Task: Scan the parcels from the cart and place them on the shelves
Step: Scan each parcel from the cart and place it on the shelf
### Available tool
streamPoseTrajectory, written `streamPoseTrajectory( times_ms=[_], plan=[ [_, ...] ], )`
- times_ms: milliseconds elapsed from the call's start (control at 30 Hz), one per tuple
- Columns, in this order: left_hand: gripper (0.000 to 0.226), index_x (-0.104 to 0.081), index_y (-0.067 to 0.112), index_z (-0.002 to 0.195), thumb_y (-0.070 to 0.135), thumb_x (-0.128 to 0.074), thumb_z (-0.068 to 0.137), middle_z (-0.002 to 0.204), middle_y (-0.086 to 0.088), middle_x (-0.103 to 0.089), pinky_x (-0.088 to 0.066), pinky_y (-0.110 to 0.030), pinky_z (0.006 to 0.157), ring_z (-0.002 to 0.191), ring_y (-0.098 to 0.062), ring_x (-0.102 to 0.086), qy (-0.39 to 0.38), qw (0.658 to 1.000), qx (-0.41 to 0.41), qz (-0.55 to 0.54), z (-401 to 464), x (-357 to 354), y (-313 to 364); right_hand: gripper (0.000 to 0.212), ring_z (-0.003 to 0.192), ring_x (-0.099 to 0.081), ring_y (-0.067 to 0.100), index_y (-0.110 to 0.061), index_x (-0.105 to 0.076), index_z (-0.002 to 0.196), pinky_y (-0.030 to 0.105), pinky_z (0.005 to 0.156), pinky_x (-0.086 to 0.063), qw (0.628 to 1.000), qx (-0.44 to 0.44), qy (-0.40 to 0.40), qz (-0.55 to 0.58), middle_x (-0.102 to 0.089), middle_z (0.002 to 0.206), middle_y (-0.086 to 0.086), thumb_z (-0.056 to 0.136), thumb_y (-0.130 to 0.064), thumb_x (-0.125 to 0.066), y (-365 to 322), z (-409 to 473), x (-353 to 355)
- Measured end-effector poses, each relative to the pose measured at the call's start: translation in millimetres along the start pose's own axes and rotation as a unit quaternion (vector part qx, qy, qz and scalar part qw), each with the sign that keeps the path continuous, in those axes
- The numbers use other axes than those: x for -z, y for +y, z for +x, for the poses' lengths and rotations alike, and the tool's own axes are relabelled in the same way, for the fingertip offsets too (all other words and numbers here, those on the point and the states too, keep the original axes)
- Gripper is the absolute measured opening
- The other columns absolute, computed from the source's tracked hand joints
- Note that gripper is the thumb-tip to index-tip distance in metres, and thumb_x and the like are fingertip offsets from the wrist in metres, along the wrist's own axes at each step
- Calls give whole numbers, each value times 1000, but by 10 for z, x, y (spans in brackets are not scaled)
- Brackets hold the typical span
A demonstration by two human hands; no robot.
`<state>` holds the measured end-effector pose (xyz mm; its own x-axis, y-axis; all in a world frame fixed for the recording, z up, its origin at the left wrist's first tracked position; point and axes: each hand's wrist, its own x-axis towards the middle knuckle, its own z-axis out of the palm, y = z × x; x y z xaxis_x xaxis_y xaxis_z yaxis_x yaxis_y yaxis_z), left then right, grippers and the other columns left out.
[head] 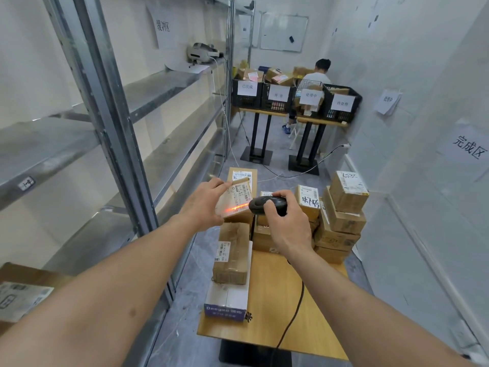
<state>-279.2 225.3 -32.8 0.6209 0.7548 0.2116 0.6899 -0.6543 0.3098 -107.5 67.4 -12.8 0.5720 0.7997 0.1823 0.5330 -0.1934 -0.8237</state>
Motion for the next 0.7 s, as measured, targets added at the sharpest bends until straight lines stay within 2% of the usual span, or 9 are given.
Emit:
streamPoseTrajectory(
  times_ms=[133, 267, 400, 567, 700],
  plan=[
    [110, -25, 25, 166, 28, -91, 77, 152, 6, -40, -44, -39, 109, 135, -19, -37, -3, 1000, 1, -1, -6, 3, -22, 18, 91, -61, 7, -42, -52, 118, 35, 74, -53, 1000, 3, 3, -3, -65, 103, -10, 101, -46, -54, -30, -2, -19],
    [112, -24, 24, 166, 31, -91, 77, 150, 5, -41, -46, -38, 107, 133, -20, -39, -7, 1000, 12, -7, -18, 28, -36, 17, 91, -62, 9, -43, -52, 116, 37, 75, -55, 1000, -3, 3, 6, -65, 100, -15, 100, -47, -55, -32, -4, -55],
    [107, -26, 28, 165, 41, -88, 78, 145, 6, -41, -52, -40, 101, 131, -20, -42, -4, 999, 49, -19, -81, 23, -36, 15, 96, -63, 11, -43, -53, 114, 38, 79, -55, 999, -5, 4, 37, -64, 102, -17, 100, -47, -56, -15, -20, -112],
    [97, -30, 28, 160, 54, -80, 81, 144, 0, -41, -55, -45, 98, 126, -23, -48, 1, 995, 103, -8, -227, 27, 108, 14, 98, -64, 14, -49, -51, 113, 45, 86, -57, 997, -13, 5, 74, -64, 104, -16, 99, -52, -54, 8, 25, -150],
    [98, -26, 25, 161, 64, -73, 84, 146, -5, -42, -53, -46, 100, 126, -26, -51, 23, 985, 169, 11, -362, 48, 285, 21, 99, -64, 14, -41, -53, 122, 43, 86, -57, 994, -5, -26, 105, -64, 105, -15, 102, -49, -54, 26, 84, -104]
  ],
)
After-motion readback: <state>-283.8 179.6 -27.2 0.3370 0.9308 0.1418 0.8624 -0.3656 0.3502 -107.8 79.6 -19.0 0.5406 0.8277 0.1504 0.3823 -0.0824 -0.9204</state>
